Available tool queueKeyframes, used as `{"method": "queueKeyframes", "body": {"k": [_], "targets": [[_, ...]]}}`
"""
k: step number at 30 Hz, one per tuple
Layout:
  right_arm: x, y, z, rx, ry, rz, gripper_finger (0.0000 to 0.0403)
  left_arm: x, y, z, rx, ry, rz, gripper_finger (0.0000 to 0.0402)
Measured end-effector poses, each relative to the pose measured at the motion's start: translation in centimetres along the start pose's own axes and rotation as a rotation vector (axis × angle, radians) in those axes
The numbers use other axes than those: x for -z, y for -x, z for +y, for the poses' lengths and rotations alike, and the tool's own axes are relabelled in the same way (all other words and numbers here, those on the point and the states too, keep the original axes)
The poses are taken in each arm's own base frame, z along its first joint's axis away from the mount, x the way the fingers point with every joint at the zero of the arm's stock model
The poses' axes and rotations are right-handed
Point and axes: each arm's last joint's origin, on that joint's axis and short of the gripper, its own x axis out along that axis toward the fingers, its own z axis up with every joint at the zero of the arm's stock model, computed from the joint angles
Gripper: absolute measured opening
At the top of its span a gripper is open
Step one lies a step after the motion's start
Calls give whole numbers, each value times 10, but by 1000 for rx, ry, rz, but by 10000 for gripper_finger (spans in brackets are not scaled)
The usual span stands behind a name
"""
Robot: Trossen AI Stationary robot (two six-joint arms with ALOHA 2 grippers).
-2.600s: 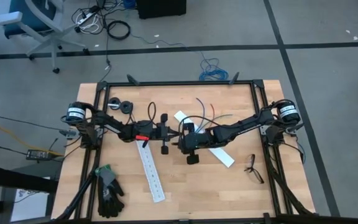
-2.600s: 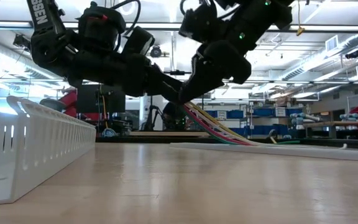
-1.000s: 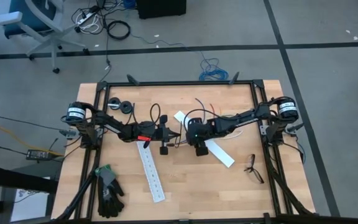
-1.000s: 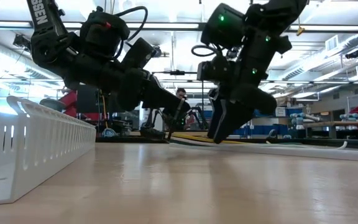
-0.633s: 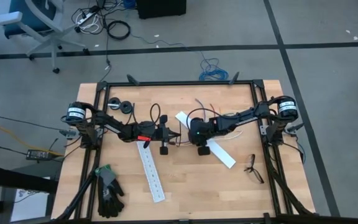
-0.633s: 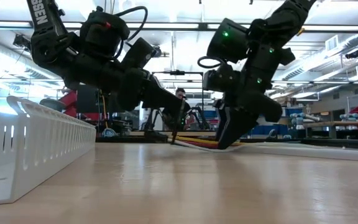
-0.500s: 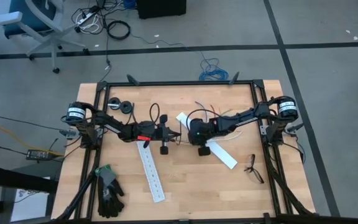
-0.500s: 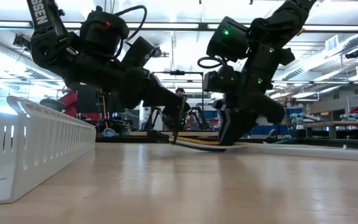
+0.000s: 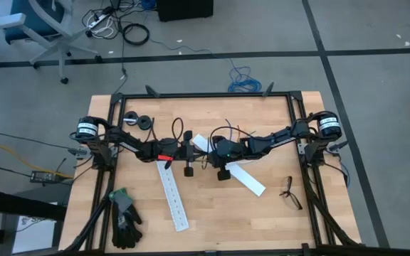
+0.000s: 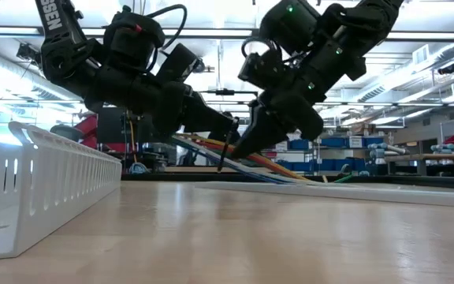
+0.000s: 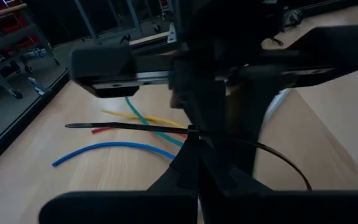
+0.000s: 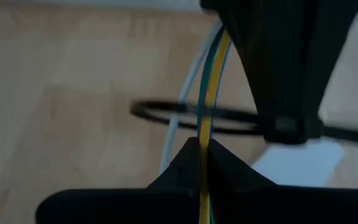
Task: Ziptie cables
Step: Wrap the cables together using the black zip tie
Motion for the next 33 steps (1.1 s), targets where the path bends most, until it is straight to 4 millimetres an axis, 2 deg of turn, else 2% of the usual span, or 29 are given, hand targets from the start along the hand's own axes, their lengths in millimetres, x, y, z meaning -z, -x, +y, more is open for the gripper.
{"method": "queueKeyframes", "body": {"k": [7, 17, 21, 27, 30, 33], "targets": [[-2, 0, 5, -51, -32, -17, 20, 0, 0, 0, 0, 0, -1, 0], [-2, 2, 6, -96, -74, -15, 98, 1, 0, 0, 4, -1, 14, 0], [-7, 18, 4, -75, -56, 15, 114, 5, 0, -1, 12, -4, 50, 0], [-18, 59, -9, 59, -120, 50, 110, 5, 0, -1, 12, -5, 51, 0], [-19, 66, -17, 29, -163, 45, 110, 5, 0, -1, 11, -5, 48, 0], [-9, 65, -18, 2, -165, 139, 110, 5, 0, -1, 11, -5, 48, 0]]}}
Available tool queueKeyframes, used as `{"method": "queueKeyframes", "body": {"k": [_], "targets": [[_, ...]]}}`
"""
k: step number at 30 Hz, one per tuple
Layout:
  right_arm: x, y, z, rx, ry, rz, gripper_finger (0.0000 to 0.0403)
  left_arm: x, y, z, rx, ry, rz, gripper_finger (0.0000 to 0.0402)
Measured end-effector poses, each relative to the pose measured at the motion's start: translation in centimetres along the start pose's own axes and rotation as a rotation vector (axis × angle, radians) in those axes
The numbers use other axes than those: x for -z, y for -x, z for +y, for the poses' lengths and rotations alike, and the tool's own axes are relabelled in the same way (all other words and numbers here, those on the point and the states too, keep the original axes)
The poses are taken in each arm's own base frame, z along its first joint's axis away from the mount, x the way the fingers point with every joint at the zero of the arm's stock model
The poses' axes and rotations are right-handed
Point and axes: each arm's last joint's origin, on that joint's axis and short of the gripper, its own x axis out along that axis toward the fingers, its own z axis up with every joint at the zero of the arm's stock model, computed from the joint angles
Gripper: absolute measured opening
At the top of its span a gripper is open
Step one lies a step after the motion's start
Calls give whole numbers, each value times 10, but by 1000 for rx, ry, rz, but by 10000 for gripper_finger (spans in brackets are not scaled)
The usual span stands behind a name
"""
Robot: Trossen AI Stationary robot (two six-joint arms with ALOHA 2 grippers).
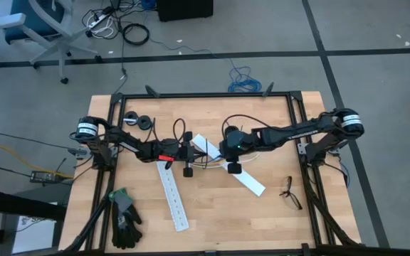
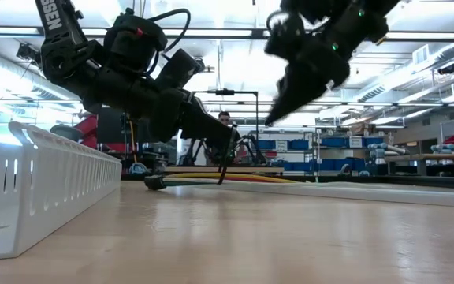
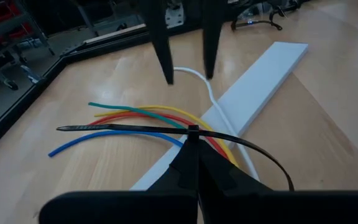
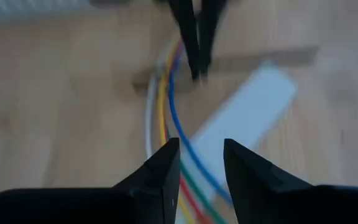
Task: Ziptie cables
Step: Wrap the cables together using the black zip tie
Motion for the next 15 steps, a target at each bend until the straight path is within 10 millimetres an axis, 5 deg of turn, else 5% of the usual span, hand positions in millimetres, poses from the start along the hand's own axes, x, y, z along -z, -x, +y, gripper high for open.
{"method": "queueKeyframes", "body": {"k": [4, 9, 15], "targets": [[8, -5, -1, 17, -13, 67, 110, 0, 0, 0, 0, 0, 0, 0], [-3, -6, -5, 33, -80, -88, 110, 0, 0, -1, 18, -4, -4, 0], [2, -11, -16, 33, -325, -178, 110, -3, 1, -13, 48, -173, -14, 0]]}}
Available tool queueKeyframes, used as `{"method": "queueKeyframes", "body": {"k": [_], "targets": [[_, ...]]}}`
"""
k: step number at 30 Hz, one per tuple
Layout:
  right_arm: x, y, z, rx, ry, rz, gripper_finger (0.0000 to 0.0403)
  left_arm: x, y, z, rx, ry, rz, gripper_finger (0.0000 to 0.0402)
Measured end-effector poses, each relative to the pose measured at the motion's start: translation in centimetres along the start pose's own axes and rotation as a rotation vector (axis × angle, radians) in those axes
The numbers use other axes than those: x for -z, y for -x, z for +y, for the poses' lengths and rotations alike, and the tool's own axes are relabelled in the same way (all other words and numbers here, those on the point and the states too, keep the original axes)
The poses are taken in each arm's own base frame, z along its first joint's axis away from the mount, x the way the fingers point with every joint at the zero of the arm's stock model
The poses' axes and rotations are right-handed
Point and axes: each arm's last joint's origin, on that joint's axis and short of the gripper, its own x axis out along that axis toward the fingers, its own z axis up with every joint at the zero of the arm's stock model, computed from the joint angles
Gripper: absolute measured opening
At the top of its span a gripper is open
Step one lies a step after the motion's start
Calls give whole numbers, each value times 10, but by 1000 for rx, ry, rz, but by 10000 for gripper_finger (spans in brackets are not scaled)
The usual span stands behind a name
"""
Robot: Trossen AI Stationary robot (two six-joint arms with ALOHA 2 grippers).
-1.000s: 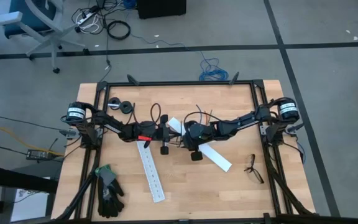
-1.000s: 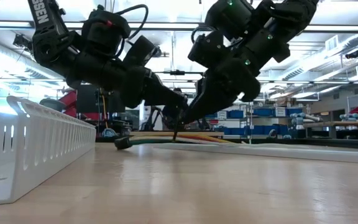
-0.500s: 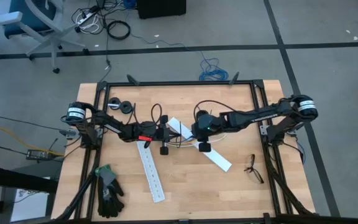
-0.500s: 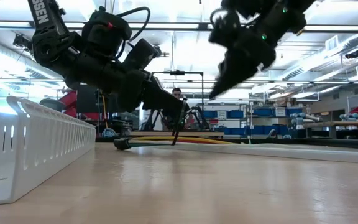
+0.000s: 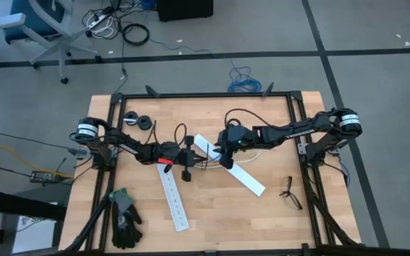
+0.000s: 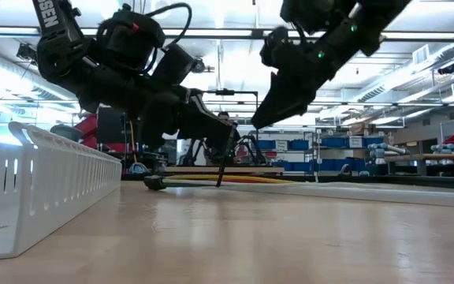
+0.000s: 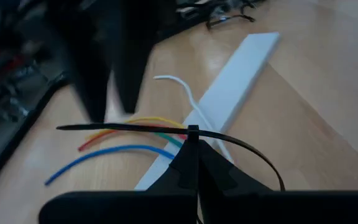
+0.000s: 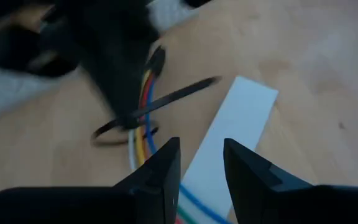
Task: Ziptie cables
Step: Wrap the cables together using the black zip tie
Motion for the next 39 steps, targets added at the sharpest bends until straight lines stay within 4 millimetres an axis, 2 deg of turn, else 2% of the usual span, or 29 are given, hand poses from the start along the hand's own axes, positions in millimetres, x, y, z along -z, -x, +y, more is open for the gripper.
{"method": "queueKeyframes", "body": {"k": [5, 9, 11, 19, 26, 29, 33, 39], "targets": [[29, -2, -6, -94, -123, -160, 110, 3, 0, -3, -3, -53, 43, 0], [46, 7, -9, -202, -227, -348, 110, 8, 1, -5, -2, -65, 103, 0], [52, 9, -10, -218, -261, -360, 110, 8, 1, -5, -2, -68, 104, 0], [48, -3, -11, -235, -300, -343, 109, 0, 0, -2, -36, -99, 28, 0], [53, -22, -22, -312, -339, -405, 109, -1, 0, -1, -43, -98, 13, 0], [58, -31, -25, -334, -344, -372, 109, -1, 0, -1, -40, -97, 9, 0], [49, -37, -23, -383, -300, -412, 108, -1, 0, -1, -37, -97, 10, 0], [46, -39, -25, -383, -274, -422, 70, -1, 0, -2, -32, -94, 11, 0]]}}
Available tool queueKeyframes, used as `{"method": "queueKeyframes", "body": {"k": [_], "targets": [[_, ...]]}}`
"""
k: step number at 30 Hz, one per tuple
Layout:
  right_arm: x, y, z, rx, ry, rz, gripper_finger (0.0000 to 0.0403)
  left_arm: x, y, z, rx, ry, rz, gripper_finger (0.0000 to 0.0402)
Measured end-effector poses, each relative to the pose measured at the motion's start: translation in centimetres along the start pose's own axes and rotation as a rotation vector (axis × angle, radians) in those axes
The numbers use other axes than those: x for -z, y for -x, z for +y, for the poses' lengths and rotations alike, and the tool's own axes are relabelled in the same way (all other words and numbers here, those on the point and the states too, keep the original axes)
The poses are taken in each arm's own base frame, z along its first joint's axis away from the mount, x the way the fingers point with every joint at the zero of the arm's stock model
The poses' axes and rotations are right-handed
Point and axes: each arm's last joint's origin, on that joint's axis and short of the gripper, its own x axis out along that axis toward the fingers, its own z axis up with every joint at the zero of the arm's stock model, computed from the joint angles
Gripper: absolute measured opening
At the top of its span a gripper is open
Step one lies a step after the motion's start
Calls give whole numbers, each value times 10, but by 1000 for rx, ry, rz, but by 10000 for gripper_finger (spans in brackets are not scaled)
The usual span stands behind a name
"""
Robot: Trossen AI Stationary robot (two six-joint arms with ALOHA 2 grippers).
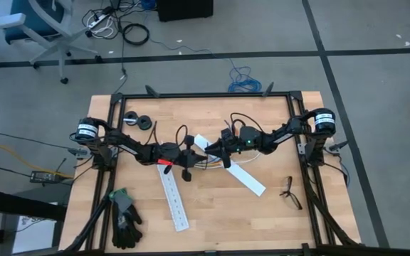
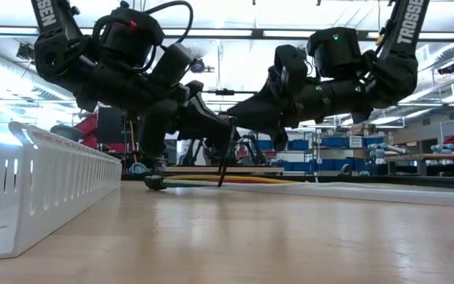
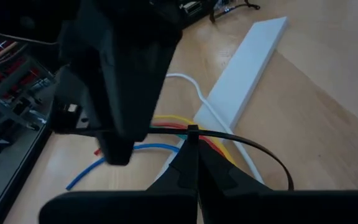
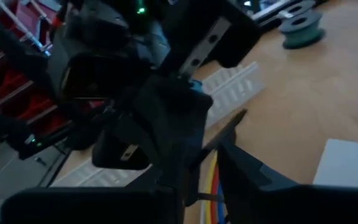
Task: Ziptie cables
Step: Wrap the cables together using the black zip tie
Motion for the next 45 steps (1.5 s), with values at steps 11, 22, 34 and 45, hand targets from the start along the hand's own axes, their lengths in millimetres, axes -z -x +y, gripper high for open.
{"method": "queueKeyframes", "body": {"k": [11, 22, 34, 45], "targets": [[1, 0, -1, 8, 76, 7, 1, 0, 0, 0, 0, 103, 1, 7], [1, 0, -1, -11, 93, 19, 0, 1, 0, 2, -21, 309, 4, 73], [-6, 4, -14, -3, 139, 14, 0, 4, 1, 5, -149, 378, 70, 112], [-7, 5, -19, 107, 183, -21, 0, -11, 26, 20, -233, 621, 171, 111]]}}
